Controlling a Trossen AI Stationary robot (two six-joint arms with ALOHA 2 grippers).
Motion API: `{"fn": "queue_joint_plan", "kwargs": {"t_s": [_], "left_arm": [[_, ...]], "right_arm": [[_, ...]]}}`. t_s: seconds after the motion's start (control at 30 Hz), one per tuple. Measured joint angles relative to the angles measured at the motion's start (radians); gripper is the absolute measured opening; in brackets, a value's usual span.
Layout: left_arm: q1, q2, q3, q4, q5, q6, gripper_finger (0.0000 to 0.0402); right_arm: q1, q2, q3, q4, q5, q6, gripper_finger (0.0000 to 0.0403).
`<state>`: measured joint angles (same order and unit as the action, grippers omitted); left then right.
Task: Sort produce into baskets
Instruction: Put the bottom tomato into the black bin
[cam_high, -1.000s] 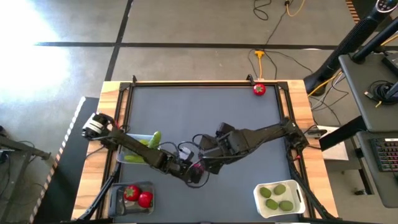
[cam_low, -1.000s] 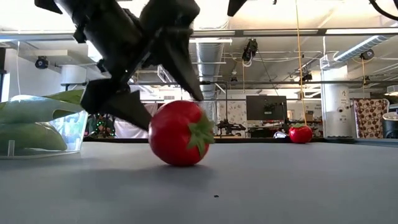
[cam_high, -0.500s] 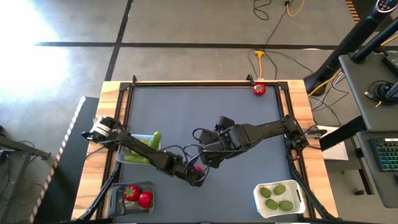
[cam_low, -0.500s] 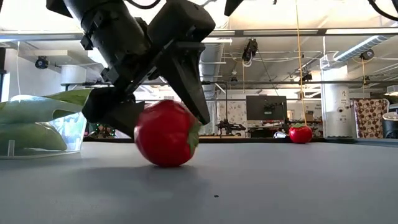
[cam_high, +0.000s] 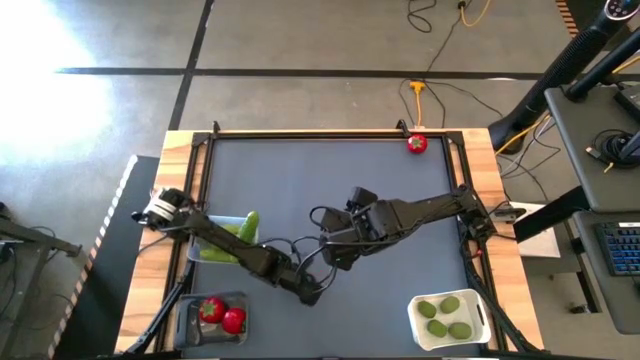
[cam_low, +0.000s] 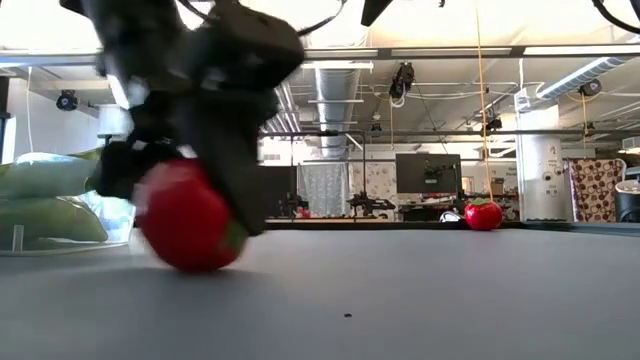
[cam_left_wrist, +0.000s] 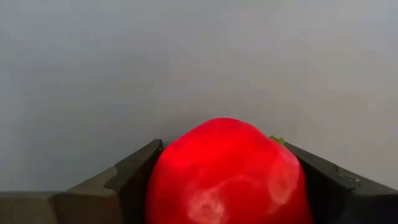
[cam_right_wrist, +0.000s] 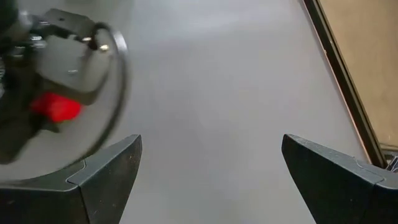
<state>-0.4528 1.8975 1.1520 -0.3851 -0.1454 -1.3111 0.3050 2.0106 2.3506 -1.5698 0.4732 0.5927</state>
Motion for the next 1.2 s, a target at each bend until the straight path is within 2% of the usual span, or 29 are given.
{"fn": "queue_joint_plan", "kwargs": {"t_s": [0.13, 0.33, 0.4, 0.57, 0.77, 0.87, 1.0, 1.1, 1.2], "left_arm": [[-0.040, -0.038, 0.035, -0.150, 0.013, 0.037, 0.0267], [-0.113, -0.125, 0.199, -0.691, 0.004, 0.062, 0.0267], [-0.138, -0.146, 0.238, -0.822, -0.002, 0.060, 0.0267], [-0.209, -0.183, 0.260, -0.950, 0.002, 0.054, 0.0267], [-0.272, -0.263, 0.211, -1.139, 0.014, 0.071, 0.0267], [-0.334, -0.333, 0.204, -1.140, 0.024, 0.005, 0.0267], [-0.473, -0.418, 0.190, -0.985, 0.026, -0.114, 0.0266], [-0.572, -0.458, 0.151, -0.851, 0.000, -0.181, 0.0266], [-0.625, -0.467, 0.092, -0.781, -0.010, -0.255, 0.0266]], "right_arm": [[0.000, 0.000, -0.008, 0.000, 0.024, 0.044, 0.0380], [-0.003, 0.000, -0.024, 0.008, 0.035, 0.097, 0.0380], [-0.003, 0.000, -0.034, 0.019, 0.045, 0.112, 0.0380], [-0.010, 0.000, -0.100, 0.096, 0.053, 0.123, 0.0380], [-0.011, 0.002, -0.218, 0.140, 0.041, 0.187, 0.0380], [-0.011, 0.002, -0.260, 0.141, -0.022, 0.280, 0.0380], [0.005, 0.002, -0.303, 0.200, -0.097, 0.406, 0.0380], [0.033, 0.002, -0.327, 0.312, -0.108, 0.462, 0.0380], [0.066, 0.002, -0.338, 0.463, -0.110, 0.482, 0.0380]]}}
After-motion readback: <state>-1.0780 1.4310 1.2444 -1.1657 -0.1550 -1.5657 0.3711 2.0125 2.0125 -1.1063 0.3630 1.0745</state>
